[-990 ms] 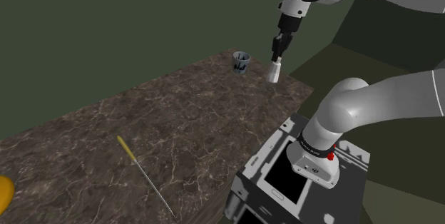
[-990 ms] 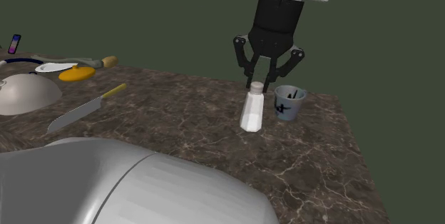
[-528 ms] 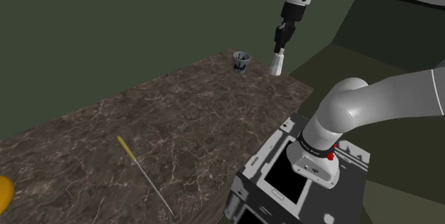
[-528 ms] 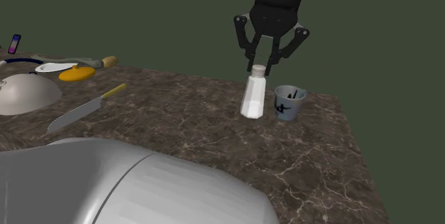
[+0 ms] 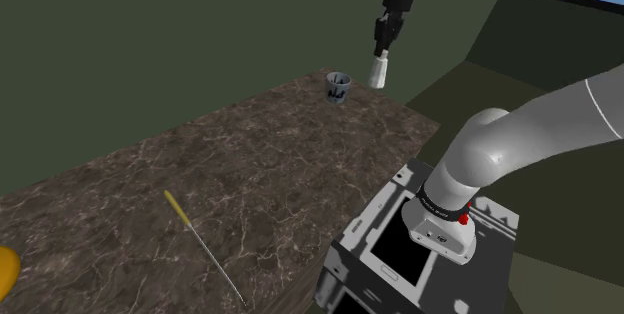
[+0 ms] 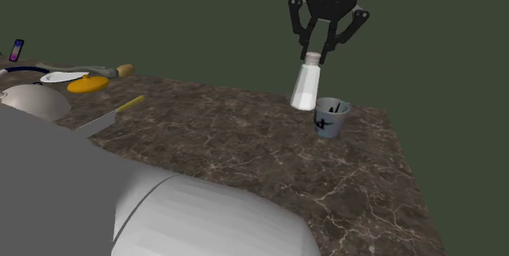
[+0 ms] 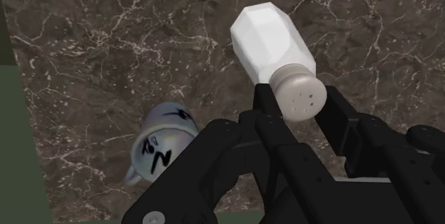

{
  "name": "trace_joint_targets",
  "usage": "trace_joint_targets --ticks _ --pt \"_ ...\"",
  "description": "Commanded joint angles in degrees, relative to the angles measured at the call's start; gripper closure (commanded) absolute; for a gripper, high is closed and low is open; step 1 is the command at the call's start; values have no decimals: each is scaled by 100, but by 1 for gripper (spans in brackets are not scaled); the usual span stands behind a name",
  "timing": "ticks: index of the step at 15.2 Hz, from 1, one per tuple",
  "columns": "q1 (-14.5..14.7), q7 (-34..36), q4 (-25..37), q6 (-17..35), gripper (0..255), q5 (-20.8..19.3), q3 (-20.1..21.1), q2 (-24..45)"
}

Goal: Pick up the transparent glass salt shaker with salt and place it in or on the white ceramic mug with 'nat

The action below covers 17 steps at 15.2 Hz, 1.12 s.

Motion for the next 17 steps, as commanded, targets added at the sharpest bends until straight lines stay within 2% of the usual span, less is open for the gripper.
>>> trace_joint_targets --ticks 1,9,15,17 --pt "52 -141 486 24 255 40 -135 520" --pt "165 -666 2573 -239 255 463 -570 2451" --pt "-45 -1091 4696 -864 255 1055 -828 4128" --pt "-39 -1097 4483 -692 255 1035 -808 4082"
